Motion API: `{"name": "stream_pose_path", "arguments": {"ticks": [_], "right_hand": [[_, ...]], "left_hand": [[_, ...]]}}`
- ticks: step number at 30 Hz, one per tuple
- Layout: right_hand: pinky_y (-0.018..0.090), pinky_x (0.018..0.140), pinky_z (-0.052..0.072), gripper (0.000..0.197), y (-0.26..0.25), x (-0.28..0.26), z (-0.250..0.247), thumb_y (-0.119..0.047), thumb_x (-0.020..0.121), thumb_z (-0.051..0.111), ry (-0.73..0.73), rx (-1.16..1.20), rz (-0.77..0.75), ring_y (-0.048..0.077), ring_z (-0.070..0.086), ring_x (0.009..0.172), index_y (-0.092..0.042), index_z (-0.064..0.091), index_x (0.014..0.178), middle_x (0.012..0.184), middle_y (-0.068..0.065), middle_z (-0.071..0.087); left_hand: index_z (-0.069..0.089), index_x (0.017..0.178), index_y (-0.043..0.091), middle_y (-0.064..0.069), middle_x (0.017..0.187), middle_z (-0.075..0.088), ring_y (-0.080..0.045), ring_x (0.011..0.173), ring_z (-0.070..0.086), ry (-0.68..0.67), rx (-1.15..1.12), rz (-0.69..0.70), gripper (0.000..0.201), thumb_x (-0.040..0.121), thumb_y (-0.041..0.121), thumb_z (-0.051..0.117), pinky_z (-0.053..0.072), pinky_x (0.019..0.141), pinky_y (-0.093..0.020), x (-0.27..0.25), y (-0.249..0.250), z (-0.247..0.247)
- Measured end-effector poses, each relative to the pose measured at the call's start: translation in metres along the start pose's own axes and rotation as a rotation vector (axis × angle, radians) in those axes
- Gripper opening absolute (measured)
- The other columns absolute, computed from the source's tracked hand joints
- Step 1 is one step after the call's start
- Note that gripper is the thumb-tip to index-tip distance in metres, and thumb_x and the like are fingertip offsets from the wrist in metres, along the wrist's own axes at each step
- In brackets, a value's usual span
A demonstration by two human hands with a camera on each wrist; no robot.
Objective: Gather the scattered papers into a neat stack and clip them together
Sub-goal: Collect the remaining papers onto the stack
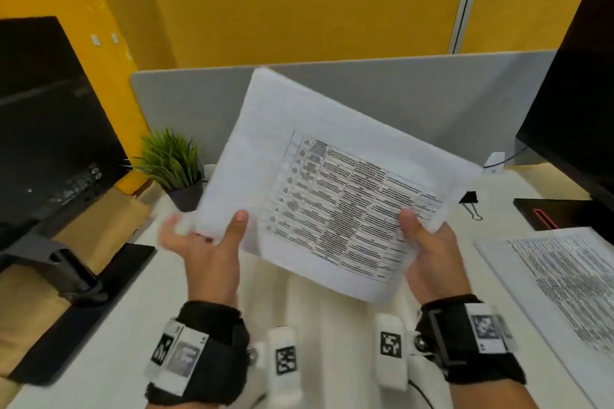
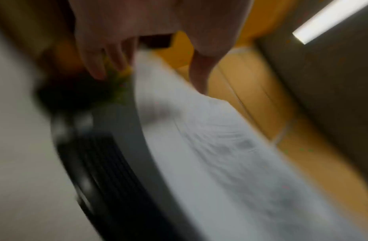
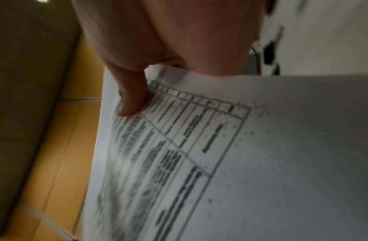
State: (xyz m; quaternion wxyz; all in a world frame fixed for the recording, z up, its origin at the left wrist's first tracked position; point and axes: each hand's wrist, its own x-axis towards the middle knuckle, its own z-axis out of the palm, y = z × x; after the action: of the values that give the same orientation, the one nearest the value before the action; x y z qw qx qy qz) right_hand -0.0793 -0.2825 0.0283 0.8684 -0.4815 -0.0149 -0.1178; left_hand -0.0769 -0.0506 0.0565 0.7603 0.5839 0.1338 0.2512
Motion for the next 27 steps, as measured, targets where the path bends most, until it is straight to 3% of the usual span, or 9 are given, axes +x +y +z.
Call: {"name": "stream_pose_path", "arguments": {"ticks": [3, 5, 8, 11, 14, 19, 21, 23, 27], "right_hand": [[0.043, 0.086, 0.055, 0.039, -0.029, -0.005, -0.013, -0.016, 0.075, 0.064, -0.049, -0.258, -0.088, 0.029, 0.068, 0.102, -0.011, 0.062, 0.114, 0.108, 0.009, 0.072], [0.035, 0.078, 0.058, 0.034, -0.041, -0.005, -0.016, -0.010, 0.071, 0.064, -0.147, -0.368, -0.123, 0.026, 0.070, 0.096, -0.015, 0.069, 0.104, 0.101, 0.007, 0.074], [0.023, 0.068, 0.057, 0.029, -0.049, -0.003, -0.013, -0.008, 0.067, 0.064, -0.201, -0.444, -0.155, 0.015, 0.072, 0.086, -0.021, 0.072, 0.092, 0.090, -0.003, 0.076], [0.017, 0.070, 0.055, 0.031, -0.048, -0.006, -0.008, -0.015, 0.070, 0.066, -0.159, -0.527, -0.216, 0.007, 0.070, 0.088, -0.022, 0.064, 0.100, 0.093, -0.013, 0.075], [0.018, 0.077, 0.055, 0.033, -0.037, -0.015, -0.004, -0.023, 0.075, 0.066, -0.058, -0.554, -0.281, 0.004, 0.067, 0.096, -0.032, 0.060, 0.107, 0.103, -0.015, 0.072], [0.026, 0.079, 0.055, 0.048, -0.006, -0.028, -0.011, -0.032, 0.074, 0.068, 0.002, -0.538, -0.197, 0.011, 0.064, 0.105, -0.028, 0.050, 0.118, 0.113, -0.006, 0.065], [0.031, 0.080, 0.053, 0.048, 0.000, -0.030, -0.016, -0.050, 0.070, 0.070, 0.021, -0.528, -0.163, 0.017, 0.063, 0.104, -0.031, 0.052, 0.111, 0.111, -0.003, 0.064], [0.034, 0.079, 0.055, 0.049, 0.001, -0.030, -0.018, -0.065, 0.065, 0.068, 0.027, -0.529, -0.153, 0.017, 0.065, 0.100, -0.036, 0.054, 0.102, 0.105, -0.006, 0.066], [0.025, 0.074, 0.056, 0.021, -0.007, -0.027, -0.007, -0.021, 0.091, 0.055, 0.023, -0.493, -0.214, 0.010, 0.067, 0.098, -0.036, 0.054, 0.105, 0.104, -0.010, 0.069]], "left_hand": [[-0.007, 0.144, 0.024, -0.011, 0.154, 0.015, -0.014, 0.137, 0.021, -0.091, 0.325, 0.251, 0.124, 0.060, 0.029, 0.084, 0.022, 0.108, -0.033, 0.025, 0.000, -0.025], [-0.003, 0.145, 0.033, -0.006, 0.154, 0.025, -0.015, 0.136, 0.030, -0.328, 0.223, 0.174, 0.136, 0.046, 0.042, 0.090, 0.031, 0.105, -0.036, 0.036, -0.001, -0.030], [0.034, 0.138, 0.011, -0.016, 0.129, 0.058, -0.031, 0.115, 0.059, -0.529, 0.016, -0.010, 0.119, 0.039, 0.046, 0.091, 0.054, 0.087, -0.042, 0.036, -0.006, -0.028], [0.063, 0.110, 0.016, -0.007, 0.108, 0.071, -0.025, 0.101, 0.067, -0.417, -0.044, 0.021, 0.075, 0.045, 0.039, 0.090, 0.057, 0.080, -0.034, 0.020, -0.012, -0.024], [0.063, 0.102, 0.025, 0.007, 0.098, 0.074, -0.015, 0.097, 0.068, -0.298, -0.024, 0.136, 0.044, 0.062, 0.020, 0.080, 0.056, 0.075, -0.024, 0.000, -0.014, -0.015], [0.030, 0.120, 0.045, 0.007, 0.117, 0.056, -0.001, 0.101, 0.061, -0.330, 0.129, 0.146, 0.083, 0.063, 0.019, 0.084, 0.052, 0.086, -0.025, -0.016, -0.030, -0.013], [0.025, 0.127, 0.041, 0.009, 0.116, 0.055, -0.004, 0.102, 0.059, -0.328, 0.142, 0.053, 0.087, 0.068, 0.013, 0.082, 0.047, 0.090, -0.030, -0.015, -0.036, -0.016], [0.037, 0.124, 0.031, 0.013, 0.109, 0.059, -0.003, 0.100, 0.060, -0.280, 0.162, 0.045, 0.063, 0.077, 0.011, 0.073, 0.048, 0.088, -0.030, -0.012, -0.038, -0.017], [0.057, 0.101, 0.031, 0.016, 0.090, 0.071, 0.004, 0.089, 0.065, -0.255, 0.155, 0.185, 0.023, 0.083, 0.019, 0.064, 0.054, 0.076, -0.019, -0.011, -0.023, -0.014]]}}
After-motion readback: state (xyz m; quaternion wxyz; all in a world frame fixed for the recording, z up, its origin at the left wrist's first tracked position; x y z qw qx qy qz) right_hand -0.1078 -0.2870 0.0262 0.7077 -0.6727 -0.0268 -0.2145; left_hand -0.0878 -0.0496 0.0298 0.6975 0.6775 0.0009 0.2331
